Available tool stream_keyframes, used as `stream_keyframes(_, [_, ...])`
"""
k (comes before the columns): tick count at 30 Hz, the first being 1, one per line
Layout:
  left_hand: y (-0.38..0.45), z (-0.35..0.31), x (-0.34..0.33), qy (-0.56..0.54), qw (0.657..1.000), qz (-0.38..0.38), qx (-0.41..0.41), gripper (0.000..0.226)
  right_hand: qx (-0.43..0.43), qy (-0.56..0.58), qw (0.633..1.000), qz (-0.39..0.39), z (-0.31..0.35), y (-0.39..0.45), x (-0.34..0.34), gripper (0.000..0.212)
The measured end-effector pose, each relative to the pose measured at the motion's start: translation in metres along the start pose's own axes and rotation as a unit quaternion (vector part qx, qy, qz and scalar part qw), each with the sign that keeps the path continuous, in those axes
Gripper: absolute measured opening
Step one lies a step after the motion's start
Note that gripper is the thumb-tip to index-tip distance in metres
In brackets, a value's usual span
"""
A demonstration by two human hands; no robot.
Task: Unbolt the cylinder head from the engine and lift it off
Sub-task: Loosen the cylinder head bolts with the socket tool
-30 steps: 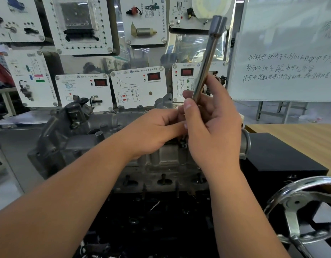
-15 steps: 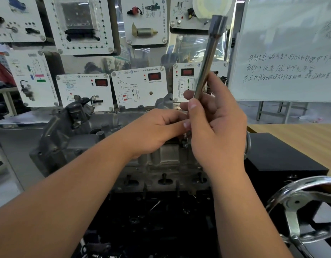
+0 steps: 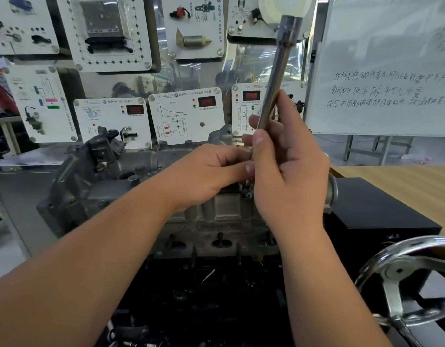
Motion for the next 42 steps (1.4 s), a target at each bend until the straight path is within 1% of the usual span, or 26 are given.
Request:
stream_keyframes(2, [0.0008,0.0011,-0.0005,0.011,1.000,-0.009,-0.003,0.030,0.001,0.027,1.000,-0.003,0.0022,0.0006,-0.0014,0.056])
stream_keyframes(4, [0.0009,0.0014,-0.0006,0.015,1.000,-0.020,-0.012,0.021,0.001,0.029,1.000,-0.006,0.0041,0.0020,-0.0037,0.058])
stream_keyframes(5, [0.0010,0.0010,-0.0008,0.016,0.999,-0.024,-0.015,0.022,-0.001,0.026,1.000,-0.013,0.0036,0.0020,-0.0044,0.057])
stream_keyframes(8, [0.0013,0.0022,-0.0003,0.021,0.999,-0.035,-0.006,0.046,-0.001,0.021,0.999,-0.044,-0.0023,0.0004,-0.0037,0.046])
stream_keyframes(9, [0.0011,0.0028,0.0000,0.020,0.999,-0.034,-0.001,0.045,0.004,0.017,0.999,-0.045,-0.0033,-0.0003,-0.0039,0.042])
stream_keyframes(12, [-0.0004,0.0042,0.0007,0.008,1.000,-0.015,0.013,0.024,0.012,0.002,0.999,-0.029,-0.0043,-0.0001,-0.0040,0.045])
stream_keyframes(14, [-0.0016,0.0037,0.0002,0.012,1.000,-0.008,0.013,0.022,0.002,0.015,0.999,-0.028,-0.0054,0.0012,-0.0019,0.046])
stream_keyframes(19, [0.0000,0.0033,0.0000,0.051,0.998,-0.028,0.005,0.031,-0.006,0.055,0.998,-0.033,-0.0010,0.0025,-0.0025,0.059])
stream_keyframes(22, [-0.0004,0.0029,-0.0008,0.042,0.999,-0.034,0.004,0.034,-0.002,0.034,0.999,-0.040,-0.0010,0.0011,-0.0022,0.047])
stream_keyframes(24, [-0.0005,0.0039,-0.0006,0.029,0.999,-0.033,0.004,0.027,0.001,0.013,0.999,-0.031,-0.0014,0.0009,-0.0016,0.042])
stream_keyframes(26, [-0.0014,0.0040,0.0000,0.011,1.000,-0.028,0.009,0.020,-0.003,-0.004,1.000,-0.022,-0.0027,0.0022,-0.0004,0.040])
stream_keyframes(29, [-0.0011,0.0046,-0.0004,0.014,1.000,-0.014,0.008,0.018,-0.015,-0.012,1.000,-0.012,-0.0052,0.0050,0.0015,0.040])
stream_keyframes(33, [-0.0013,0.0012,-0.0008,0.010,1.000,-0.029,0.000,0.027,-0.021,0.013,1.000,-0.011,-0.0035,0.0043,-0.0018,0.043])
stream_keyframes(35, [-0.0020,-0.0008,-0.0010,0.009,0.999,-0.031,-0.010,0.024,-0.012,0.026,1.000,-0.012,-0.0005,0.0034,-0.0055,0.047])
stream_keyframes(37, [-0.0016,0.0002,-0.0005,0.020,0.999,-0.038,-0.014,0.022,-0.001,0.034,0.999,-0.022,0.0008,0.0016,-0.0079,0.045])
stream_keyframes(40, [-0.0010,0.0033,0.0001,0.025,0.999,-0.046,0.001,0.030,0.024,0.020,0.998,-0.061,-0.0008,-0.0010,-0.0056,0.036])
stream_keyframes(42, [-0.0021,0.0026,-0.0006,0.015,0.999,-0.038,0.007,0.031,0.023,0.010,0.998,-0.051,-0.0019,-0.0009,-0.0053,0.034])
Point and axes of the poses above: each hand's wrist, its own y-axis towards the middle knuckle, its own x-axis out of the back of the hand, z = x × y, the point moved 4 cm from there along y, towards the middle knuckle, and after that the axes turned 7 degrees about y, right-handed, at the moved point
